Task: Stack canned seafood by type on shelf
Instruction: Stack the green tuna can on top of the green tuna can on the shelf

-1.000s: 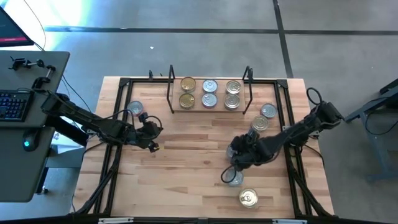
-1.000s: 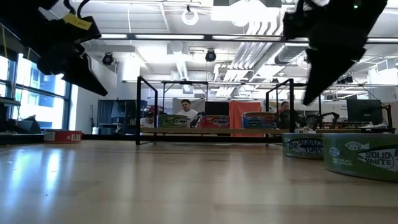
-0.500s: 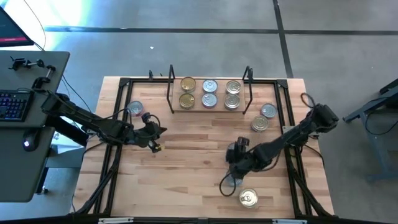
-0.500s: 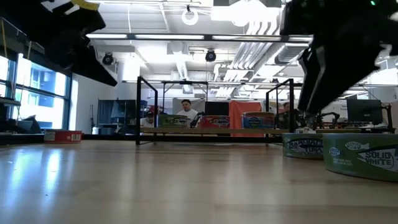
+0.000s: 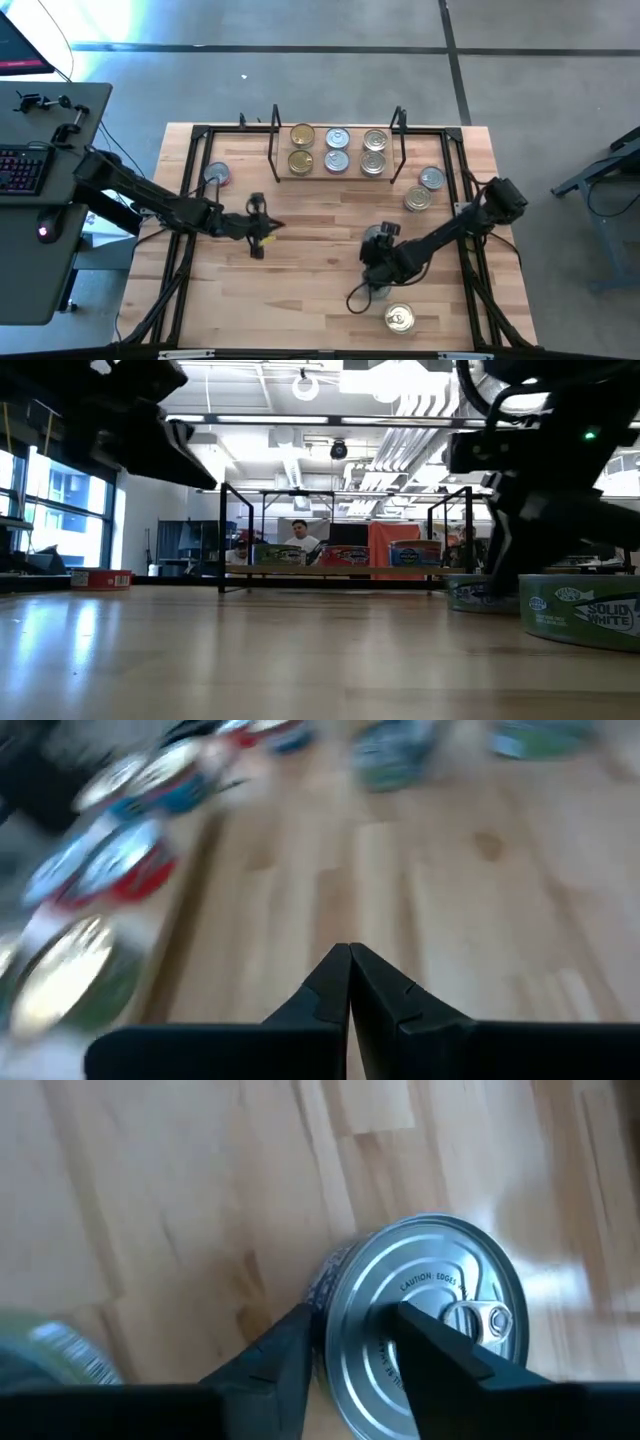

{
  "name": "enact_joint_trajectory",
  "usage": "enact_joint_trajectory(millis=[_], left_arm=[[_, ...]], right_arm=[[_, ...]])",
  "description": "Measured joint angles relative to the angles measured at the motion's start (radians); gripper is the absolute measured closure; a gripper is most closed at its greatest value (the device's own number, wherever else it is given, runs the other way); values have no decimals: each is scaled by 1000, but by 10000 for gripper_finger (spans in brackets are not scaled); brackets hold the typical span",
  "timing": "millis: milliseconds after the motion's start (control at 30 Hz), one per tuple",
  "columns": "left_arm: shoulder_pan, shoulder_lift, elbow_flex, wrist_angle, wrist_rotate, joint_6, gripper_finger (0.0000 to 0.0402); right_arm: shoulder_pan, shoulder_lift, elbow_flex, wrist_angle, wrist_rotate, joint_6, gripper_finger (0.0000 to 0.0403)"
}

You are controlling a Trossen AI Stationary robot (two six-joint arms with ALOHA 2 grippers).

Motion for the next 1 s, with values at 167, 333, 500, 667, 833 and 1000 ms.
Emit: enact_joint_trajectory(millis=[167, 333, 500, 667, 833, 1000], left_arm=[[1, 145, 0, 255, 74, 187, 401], [5, 270, 2, 449, 77, 383, 384], [29, 370, 41, 481, 92, 522, 341], [37, 457, 77, 481, 99, 657, 289], [37, 522, 101, 489, 101, 676, 238], [37, 569, 112, 500, 97, 692, 206]], right_arm=[[-42, 12, 0, 38, 6, -77, 350], [-90, 14, -3, 149, 14, -174, 397], [-143, 18, -4, 342, -26, -286, 397], [-199, 25, -8, 564, -133, -409, 401], [-231, 23, -7, 698, -161, -449, 403], [-244, 23, -7, 762, -152, -438, 403]])
